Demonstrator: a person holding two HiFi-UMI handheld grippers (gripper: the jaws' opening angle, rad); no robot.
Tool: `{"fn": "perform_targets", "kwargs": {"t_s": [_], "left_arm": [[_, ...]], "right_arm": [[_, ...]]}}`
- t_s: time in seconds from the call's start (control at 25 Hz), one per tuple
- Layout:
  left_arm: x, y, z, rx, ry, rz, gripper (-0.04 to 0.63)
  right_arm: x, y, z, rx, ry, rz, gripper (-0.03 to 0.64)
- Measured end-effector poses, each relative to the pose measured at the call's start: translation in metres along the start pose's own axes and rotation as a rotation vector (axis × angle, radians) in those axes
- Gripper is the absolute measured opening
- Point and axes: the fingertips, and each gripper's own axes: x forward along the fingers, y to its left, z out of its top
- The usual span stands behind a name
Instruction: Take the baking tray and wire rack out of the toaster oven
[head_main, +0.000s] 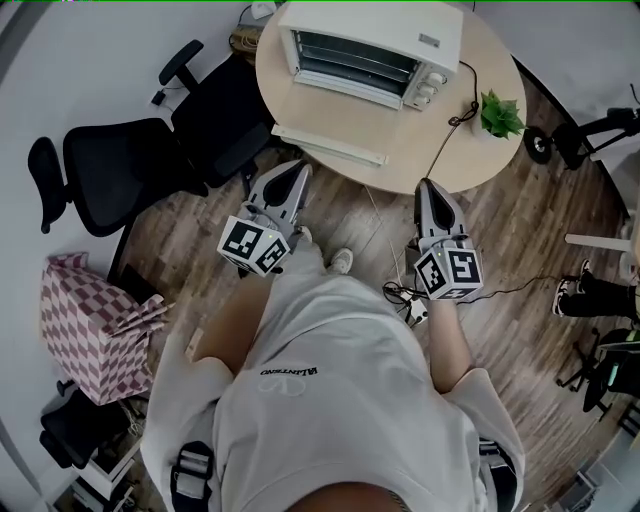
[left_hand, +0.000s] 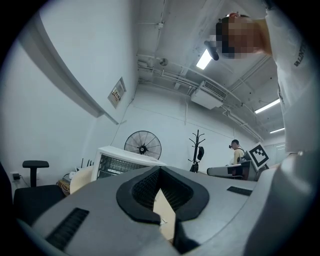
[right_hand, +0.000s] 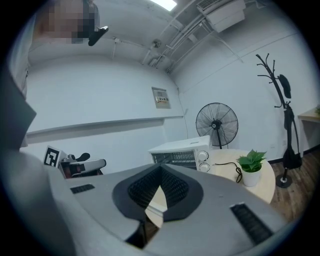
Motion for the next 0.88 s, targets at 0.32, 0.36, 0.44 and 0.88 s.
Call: {"fn": "perform_targets", "kwargs": {"t_s": [0.32, 0.36, 0.44, 0.88], "left_arm": [[0.011, 0.006, 0.004, 0.005, -0.009, -0.013, 0.000], [0.014, 0.008, 0.005, 0.004, -0.010, -0.017, 0.000], [0.020, 0.011, 0.006, 0.002, -0.013, -0.029, 0.000], [0.058, 0.047, 0.004, -0.045, -0.017, -0.069, 0.000]], "right_arm": [[0.012, 0.006, -0.007, 0.009, 0.009, 0.016, 0.002], [0.015, 0.007, -0.007, 0.010, 0.010, 0.017, 0.002], [0.022, 0.008, -0.005, 0.008, 0.010, 0.020, 0.002], [0.082, 0.021, -0.006, -0.005, 0.025, 0.058, 0.002]]}}
